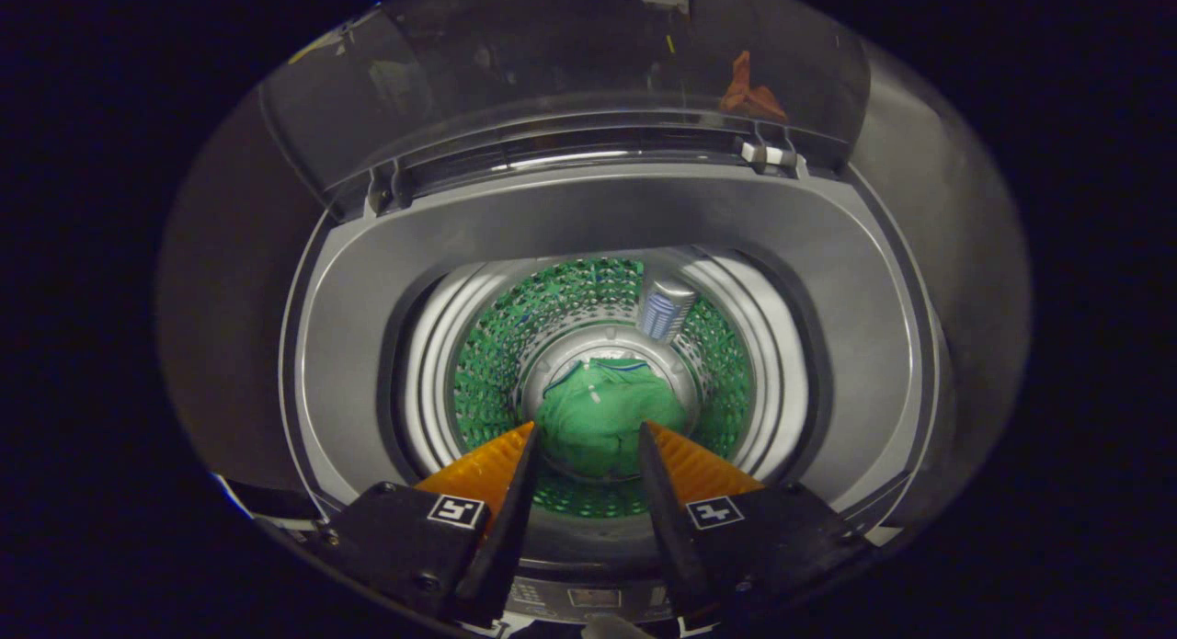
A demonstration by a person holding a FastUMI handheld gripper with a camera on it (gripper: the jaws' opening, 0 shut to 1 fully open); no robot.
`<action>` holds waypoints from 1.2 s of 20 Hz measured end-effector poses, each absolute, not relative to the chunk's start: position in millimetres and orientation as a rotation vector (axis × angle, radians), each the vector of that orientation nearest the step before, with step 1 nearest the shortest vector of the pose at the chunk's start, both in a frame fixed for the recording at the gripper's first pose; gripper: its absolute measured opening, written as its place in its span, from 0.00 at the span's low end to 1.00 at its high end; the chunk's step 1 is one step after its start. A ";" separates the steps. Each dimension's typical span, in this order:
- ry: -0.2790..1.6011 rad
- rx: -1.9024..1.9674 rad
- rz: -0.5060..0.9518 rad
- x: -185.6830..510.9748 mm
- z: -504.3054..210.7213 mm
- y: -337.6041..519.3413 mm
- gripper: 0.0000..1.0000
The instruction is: Put the clothes into the washing machine and then close the washing machine lid.
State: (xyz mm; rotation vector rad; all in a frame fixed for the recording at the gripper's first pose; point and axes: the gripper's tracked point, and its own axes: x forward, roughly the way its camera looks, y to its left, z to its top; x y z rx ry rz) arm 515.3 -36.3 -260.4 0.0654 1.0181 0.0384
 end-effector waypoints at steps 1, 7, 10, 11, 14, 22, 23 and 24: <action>1.012 0.057 0.040 513.9 -259.6 -37.3 0.66; 0.928 -0.023 0.040 516.4 -236.1 -39.8 0.66; 0.848 -0.061 0.048 522.0 -210.2 -35.8 0.66; 0.816 -0.070 0.052 525.6 -199.0 -33.6 0.66; 0.726 -0.082 0.061 532.8 -165.0 -27.3 0.66; 0.513 -0.040 0.086 556.0 -60.3 -17.6 0.66; 0.496 -0.031 0.084 560.1 -49.2 -18.5 0.66; 0.482 -0.022 0.085 561.4 -37.4 -18.7 0.66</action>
